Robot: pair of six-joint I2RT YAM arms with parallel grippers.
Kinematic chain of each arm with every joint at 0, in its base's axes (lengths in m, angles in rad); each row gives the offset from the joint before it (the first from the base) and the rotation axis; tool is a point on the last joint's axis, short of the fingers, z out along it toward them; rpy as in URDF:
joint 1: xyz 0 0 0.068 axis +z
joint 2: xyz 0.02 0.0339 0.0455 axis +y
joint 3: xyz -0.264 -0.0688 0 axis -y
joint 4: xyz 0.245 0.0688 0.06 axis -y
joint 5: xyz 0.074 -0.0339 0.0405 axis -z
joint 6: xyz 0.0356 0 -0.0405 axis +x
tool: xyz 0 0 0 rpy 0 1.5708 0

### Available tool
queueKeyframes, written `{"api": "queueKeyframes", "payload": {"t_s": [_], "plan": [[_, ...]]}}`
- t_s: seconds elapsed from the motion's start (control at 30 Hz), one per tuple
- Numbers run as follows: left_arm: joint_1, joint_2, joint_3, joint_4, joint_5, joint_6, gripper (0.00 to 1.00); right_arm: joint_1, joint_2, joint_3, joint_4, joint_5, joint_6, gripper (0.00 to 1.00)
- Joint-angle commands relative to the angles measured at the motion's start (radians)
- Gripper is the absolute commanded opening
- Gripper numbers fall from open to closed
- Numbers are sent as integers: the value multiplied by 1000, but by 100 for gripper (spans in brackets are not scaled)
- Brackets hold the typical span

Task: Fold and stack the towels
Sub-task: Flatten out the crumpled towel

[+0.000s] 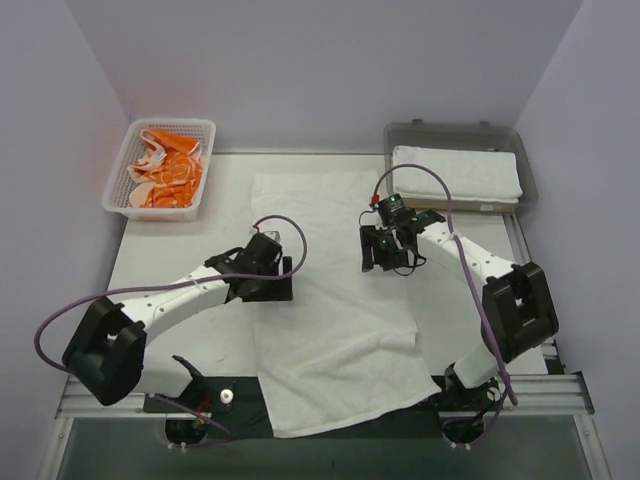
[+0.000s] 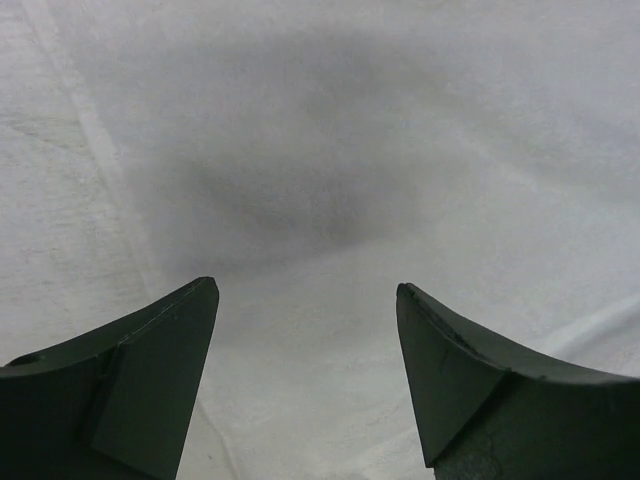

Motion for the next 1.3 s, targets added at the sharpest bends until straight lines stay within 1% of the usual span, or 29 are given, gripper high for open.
{"api": "queueKeyframes", "payload": {"t_s": [0.0, 0.07, 0.1, 0.17, 0.2, 0.23, 0.33, 0.4, 0.57, 0.67, 0.73, 0.8, 0.93, 1.0, 1.03, 1.1, 1.13, 1.17, 1.23, 1.27], "plan": [[22, 58, 2, 80, 22, -22, 82, 65, -128, -34, -94, -47, -53, 54], [83, 106, 2, 121, 56, -14, 80, 137, -177, -63, -132, -45, -96, 54], [100, 142, 7, 135, 55, -11, 80, 214, -187, -74, -141, -53, -104, 54], [143, 190, 34, 157, 52, 13, 80, 281, -198, -92, -152, -80, -99, 54], [160, 245, 48, 151, 52, 22, 80, 323, -195, -109, -152, -80, -93, 54], [172, 271, 73, 150, 62, 36, 80, 392, -187, -115, -152, -73, -87, 54], [209, 334, 99, 144, 68, 59, 80, 502, -107, -106, -153, -87, -50, 54], [236, 351, 110, 144, 67, 70, 80, 535, -14, -83, -152, -132, -26, 55], [293, 391, 140, 135, 87, 121, 80, 595, 210, 63, -152, -244, -1, 55], [326, 399, 168, 106, 87, 156, 80, 642, 307, 176, -167, -292, -4, 55], [359, 387, 168, 100, 87, 173, 80, 662, 342, 228, -167, -311, 3, 55], [381, 377, 166, 89, 116, 179, 80, 684, 367, 285, -173, -314, 8, 55], [405, 316, 134, 80, 122, 196, 81, 694, 315, 294, -172, -251, 22, 57], [413, 276, 126, 72, 137, 197, 83, 690, 246, 285, -183, -167, 16, 58], [415, 256, 125, 69, 145, 196, 83, 672, 214, 279, -192, -98, 11, 59], [415, 188, 130, 59, 162, 196, 84, 632, 111, 252, -210, -55, 2, 59], [415, 164, 137, 52, 159, 196, 84, 557, 76, 239, -210, -45, 2, 59], [415, 141, 160, 48, 156, 199, 84, 517, 9, 230, -212, -27, -9, 59], [415, 97, 192, 49, 119, 214, 84, 429, -36, 218, -210, -4, -45, 58], [415, 97, 211, 54, 107, 225, 84, 344, -41, 225, -210, -2, -61, 58]]}}
